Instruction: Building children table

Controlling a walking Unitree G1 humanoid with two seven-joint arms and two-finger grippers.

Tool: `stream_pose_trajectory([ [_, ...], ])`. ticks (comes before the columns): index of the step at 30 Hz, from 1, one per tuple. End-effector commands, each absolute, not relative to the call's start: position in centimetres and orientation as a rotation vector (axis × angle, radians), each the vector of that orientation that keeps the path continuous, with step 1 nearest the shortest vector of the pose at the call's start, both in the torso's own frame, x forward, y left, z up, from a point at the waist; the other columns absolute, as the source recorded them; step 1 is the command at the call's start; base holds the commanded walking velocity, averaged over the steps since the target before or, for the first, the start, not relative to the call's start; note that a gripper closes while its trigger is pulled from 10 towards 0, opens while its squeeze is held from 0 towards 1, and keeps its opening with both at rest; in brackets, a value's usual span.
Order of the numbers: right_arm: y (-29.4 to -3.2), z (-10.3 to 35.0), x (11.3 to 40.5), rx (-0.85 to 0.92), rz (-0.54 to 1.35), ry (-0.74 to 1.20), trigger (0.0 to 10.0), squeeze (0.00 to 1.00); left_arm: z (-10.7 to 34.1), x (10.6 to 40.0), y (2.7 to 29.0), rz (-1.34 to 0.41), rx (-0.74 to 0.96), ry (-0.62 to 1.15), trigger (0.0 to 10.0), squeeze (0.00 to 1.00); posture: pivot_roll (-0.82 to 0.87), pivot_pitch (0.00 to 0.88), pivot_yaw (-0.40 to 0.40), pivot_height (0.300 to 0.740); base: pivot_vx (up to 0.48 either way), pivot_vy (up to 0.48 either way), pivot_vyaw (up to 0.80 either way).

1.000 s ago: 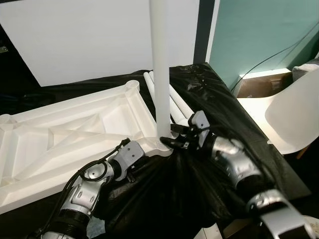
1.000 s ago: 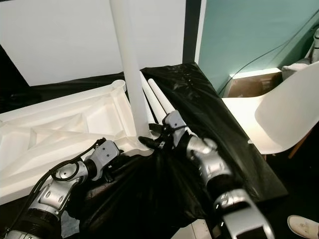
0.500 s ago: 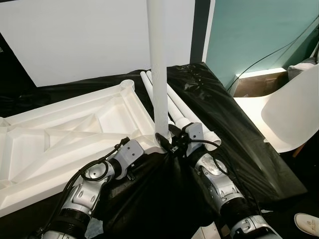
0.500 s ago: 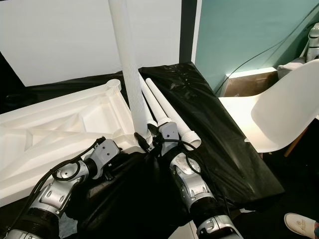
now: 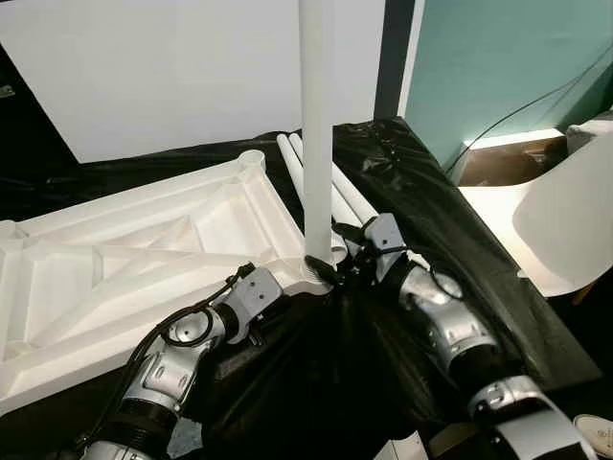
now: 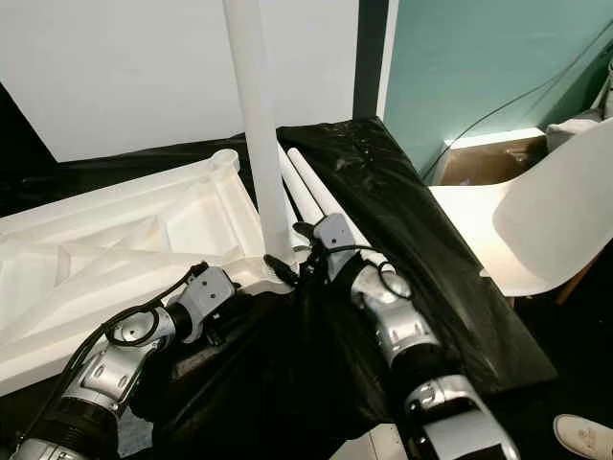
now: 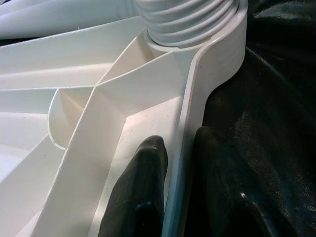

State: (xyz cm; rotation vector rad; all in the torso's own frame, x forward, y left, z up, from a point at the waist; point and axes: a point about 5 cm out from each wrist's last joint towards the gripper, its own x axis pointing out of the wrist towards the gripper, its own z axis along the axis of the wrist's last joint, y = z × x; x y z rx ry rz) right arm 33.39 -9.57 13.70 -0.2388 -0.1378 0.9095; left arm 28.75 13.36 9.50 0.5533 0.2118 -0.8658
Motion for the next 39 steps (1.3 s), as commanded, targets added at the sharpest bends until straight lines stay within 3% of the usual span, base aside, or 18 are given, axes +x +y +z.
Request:
stream_pose_trajectory([
  [1,-10.4,13.8,33.8,-0.259,0.927,-0.124,10.0,0.0,7.3,27.9,14.1,-0.868,0.551,0.313,10.0,0.0,0.01,0.0,0.036,0.74,0.0,0.0,0.0],
  [10,-9.9,13.7,34.7,-0.355,1.042,-0.06,10.0,0.0,7.3,27.7,14.4,-0.879,0.557,0.328,10.0,0.0,0.02,0.0,0.04,0.74,0.0,0.0,0.0],
  [11,-9.9,13.9,34.9,-0.354,1.047,-0.058,9.5,0.0,7.3,27.7,14.4,-0.877,0.556,0.331,10.0,0.0,0.03,0.0,0.038,0.74,0.0,0.0,0.0],
  [13,-9.9,13.9,35.0,-0.354,1.051,-0.057,9.5,0.0,7.3,27.7,14.4,-0.876,0.554,0.335,10.0,0.0,0.03,0.0,0.038,0.74,0.0,0.0,0.0],
  [14,-9.9,14.0,35.1,-0.35,1.059,-0.055,3.3,0.0,7.3,27.7,14.4,-0.876,0.548,0.341,10.0,0.0,0.03,0.0,0.037,0.74,0.0,0.0,0.0],
  [15,-9.9,14.0,35.1,-0.346,1.067,-0.056,0.0,0.0,7.3,27.6,14.4,-0.878,0.542,0.346,7.8,0.0,0.03,0.0,0.036,0.74,0.0,0.0,0.0],
  [18,-9.8,14.0,35.1,-0.344,1.073,-0.057,0.0,0.0,7.3,27.6,14.4,-0.88,0.538,0.349,7.8,0.0,0.03,0.0,0.036,0.74,0.0,0.0,0.0],
  [19,-9.8,13.9,35.0,-0.339,1.08,-0.056,0.0,0.0,7.3,27.6,14.3,-0.886,0.531,0.351,2.0,0.0,0.02,0.0,0.035,0.74,0.0,0.0,0.0],
  [20,-9.8,13.7,34.8,-0.336,1.088,-0.053,0.0,0.0,7.3,27.5,14.1,-0.899,0.52,0.35,0.0,0.0,0.02,0.0,0.037,0.74,0.0,0.0,0.0],
  [35,-9.7,11.3,33.8,-0.199,1.039,0.004,0.0,0.0,7.5,27.2,13.6,-0.958,0.495,0.344,0.0,0.0,0.02,0.0,0.039,0.74,0.0,0.0,0.0],
  [36,-8.9,10.7,33.3,-0.116,0.876,-0.052,0.0,0.0,7.6,27.1,13.6,-0.954,0.49,0.343,0.0,0.0,0.02,0.0,0.035,0.74,0.0,0.0,0.0],
  [37,-8.9,10.7,33.3,-0.116,0.876,-0.052,0.0,0.0,7.6,27.1,13.6,-0.954,0.49,0.343,0.0,0.0,0.02,0.0,0.035,0.74,0.0,0.0,0.0],
  [38,-8.0,9.9,32.3,-0.015,0.598,-0.11,0.0,0.0,7.5,27.0,13.6,-0.953,0.484,0.348,0.0,0.0,0.02,0.0,0.038,0.74,0.0,0.0,0.0],
  [39,-7.9,9.5,31.9,0.009,0.513,-0.115,0.0,0.0,7.4,26.9,13.6,-0.955,0.482,0.35,0.0,0.0,0.02,0.0,0.038,0.74,0.0,0.0,0.0],
])
